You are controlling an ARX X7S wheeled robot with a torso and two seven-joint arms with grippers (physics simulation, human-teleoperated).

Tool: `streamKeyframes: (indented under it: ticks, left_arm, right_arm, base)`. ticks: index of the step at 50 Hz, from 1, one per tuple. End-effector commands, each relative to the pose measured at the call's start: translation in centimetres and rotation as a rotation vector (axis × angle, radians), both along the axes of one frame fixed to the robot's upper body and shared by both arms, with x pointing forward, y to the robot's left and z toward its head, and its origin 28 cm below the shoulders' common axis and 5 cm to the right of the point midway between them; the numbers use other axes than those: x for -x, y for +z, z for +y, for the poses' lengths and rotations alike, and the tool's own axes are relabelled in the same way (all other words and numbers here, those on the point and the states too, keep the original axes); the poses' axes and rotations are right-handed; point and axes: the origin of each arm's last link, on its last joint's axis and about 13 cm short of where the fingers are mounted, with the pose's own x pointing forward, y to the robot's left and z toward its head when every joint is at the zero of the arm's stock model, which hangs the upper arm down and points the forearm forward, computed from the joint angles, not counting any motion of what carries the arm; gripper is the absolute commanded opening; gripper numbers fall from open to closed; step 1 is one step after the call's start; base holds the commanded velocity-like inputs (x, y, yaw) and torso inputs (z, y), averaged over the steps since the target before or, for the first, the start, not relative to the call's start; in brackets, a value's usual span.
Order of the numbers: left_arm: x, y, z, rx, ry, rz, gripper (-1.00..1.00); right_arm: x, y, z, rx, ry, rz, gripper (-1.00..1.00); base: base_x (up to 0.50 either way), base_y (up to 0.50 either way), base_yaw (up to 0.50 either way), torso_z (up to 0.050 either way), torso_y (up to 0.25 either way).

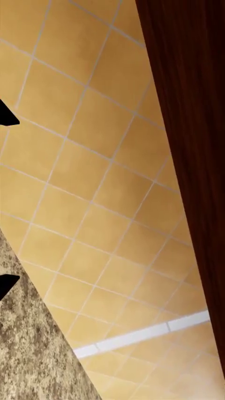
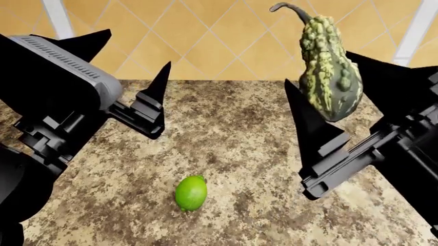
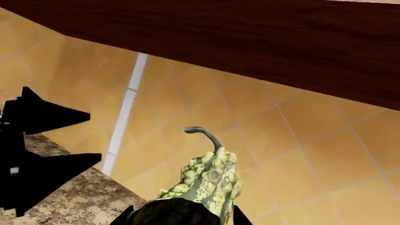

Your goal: Pick the lime, squash from the counter and place them in the cabinet. Then close the cabinet.

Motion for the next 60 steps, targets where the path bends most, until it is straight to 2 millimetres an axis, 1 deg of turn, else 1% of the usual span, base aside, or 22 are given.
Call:
streamKeyframes:
  ticks: [1, 9, 13, 21, 33, 36, 45, 52, 55, 60]
  left_arm:
    - [0.0, 0.1, -0.1, 0.005, -0.001, -0.002, 1.0]
    - [0.1, 0.3, -0.1, 0.009, -0.001, -0.006, 1.0]
    - [0.1, 0.4, 0.0, 0.008, -0.001, -0.009, 1.0]
    - [0.1, 0.4, 0.0, 0.011, -0.001, -0.011, 1.0]
    - [0.2, 0.6, 0.0, 0.001, -0.003, -0.013, 1.0]
    - [0.2, 0.7, -0.1, 0.0, -0.006, -0.015, 1.0]
    - [0.1, 0.8, -0.1, 0.004, -0.007, -0.019, 1.0]
    - [0.1, 0.8, -0.2, 0.006, -0.008, -0.02, 1.0]
    - [0.1, 0.8, -0.3, 0.007, -0.01, -0.02, 1.0]
    - [0.1, 0.8, -0.3, 0.007, -0.01, -0.02, 1.0]
  right_arm:
    - [0.5, 3.1, 1.1, -0.063, 0.021, -0.225, -1.0]
    - [0.0, 5.1, 2.3, -0.094, 0.016, -0.315, -1.0]
    - [0.0, 6.2, 2.8, -0.114, 0.01, -0.372, -1.0]
    - [-0.3, 7.5, 3.2, -0.13, -0.036, -0.432, -1.0]
    - [-1.3, 11.1, 4.3, -0.158, -0.106, -0.491, -1.0]
    - [-1.4, 12.4, 4.3, -0.18, -0.132, -0.516, -1.0]
    - [-2.6, 14.9, 3.9, -0.237, -0.21, -0.555, -1.0]
    - [-3.2, 16.9, 3.9, -0.227, -0.245, -0.598, -1.0]
    - [-3.3, 17.5, 4.0, -0.217, -0.247, -0.599, -1.0]
    - [-3.3, 17.6, 4.1, -0.212, -0.251, -0.599, -1.0]
  base:
    - [0.0, 0.0, 0.0, 0.0, 0.0]
    - [0.0, 0.0, 0.0, 0.0, 0.002]
    - [0.0, 0.0, 0.0, 0.0, 0.0]
    - [0.0, 0.0, 0.0, 0.0, 0.0]
    - [0.0, 0.0, 0.0, 0.0, 0.0]
    - [0.0, 0.0, 0.0, 0.0, 0.003]
    - [0.0, 0.0, 0.0, 0.002, 0.0]
    - [0.0, 0.0, 0.0, 0.0, 0.001]
    - [0.0, 0.0, 0.0, 0.0, 0.0]
    - [0.0, 0.0, 0.0, 0.0, 0.0]
